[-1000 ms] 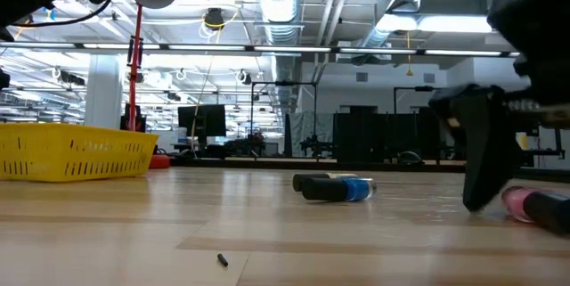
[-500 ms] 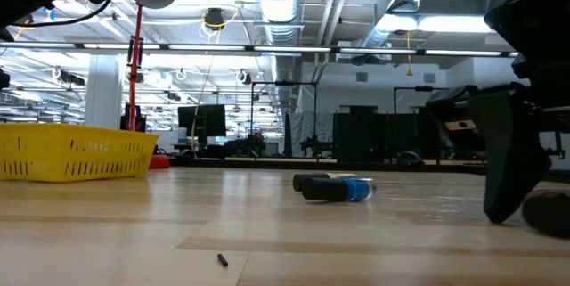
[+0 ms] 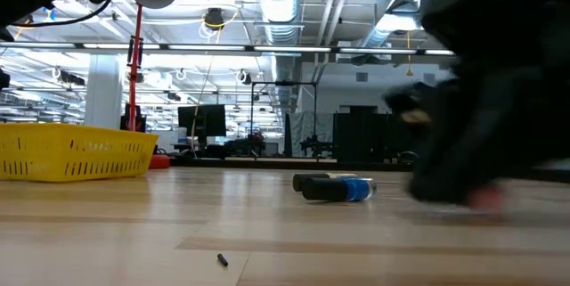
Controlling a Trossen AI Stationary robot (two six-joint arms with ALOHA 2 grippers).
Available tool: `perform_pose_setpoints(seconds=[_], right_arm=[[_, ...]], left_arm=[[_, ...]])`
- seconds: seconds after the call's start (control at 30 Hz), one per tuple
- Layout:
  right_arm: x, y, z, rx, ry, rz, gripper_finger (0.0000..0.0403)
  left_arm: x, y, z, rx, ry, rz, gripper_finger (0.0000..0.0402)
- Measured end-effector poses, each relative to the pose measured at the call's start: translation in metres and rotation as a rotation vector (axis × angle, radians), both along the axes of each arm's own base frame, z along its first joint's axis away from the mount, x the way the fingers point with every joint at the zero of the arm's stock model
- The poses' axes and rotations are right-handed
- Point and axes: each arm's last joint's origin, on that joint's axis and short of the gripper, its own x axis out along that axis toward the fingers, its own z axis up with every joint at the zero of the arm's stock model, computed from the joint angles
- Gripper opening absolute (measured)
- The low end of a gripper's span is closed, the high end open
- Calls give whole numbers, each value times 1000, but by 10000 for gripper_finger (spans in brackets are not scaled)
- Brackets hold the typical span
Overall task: Pick & Place Nail Polish
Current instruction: Put the pink nail polish bottle into the yellow basket
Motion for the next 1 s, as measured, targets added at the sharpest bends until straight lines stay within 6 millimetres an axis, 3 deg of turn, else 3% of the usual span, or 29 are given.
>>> perform_pose_setpoints(seconds=[0.2, 0.33, 0.57, 0.77, 1.0], right_arm=[[59, -26, 43, -46, -202, -45, 45], [98, -52, 83, -80, -355, -48, 45], [145, -96, 147, -120, -584, -93, 45], [193, -113, 140, -109, -603, -92, 46], [258, -118, 112, -90, -617, -91, 46]], left_arm=[[0, 0, 0, 0, 0, 0, 14], [0, 0, 0, 0, 0, 0, 14], [0, 0, 0, 0, 0, 0, 14], [0, 0, 0, 0, -1, 0, 14], [0, 0, 0, 0, 0, 0, 14]])
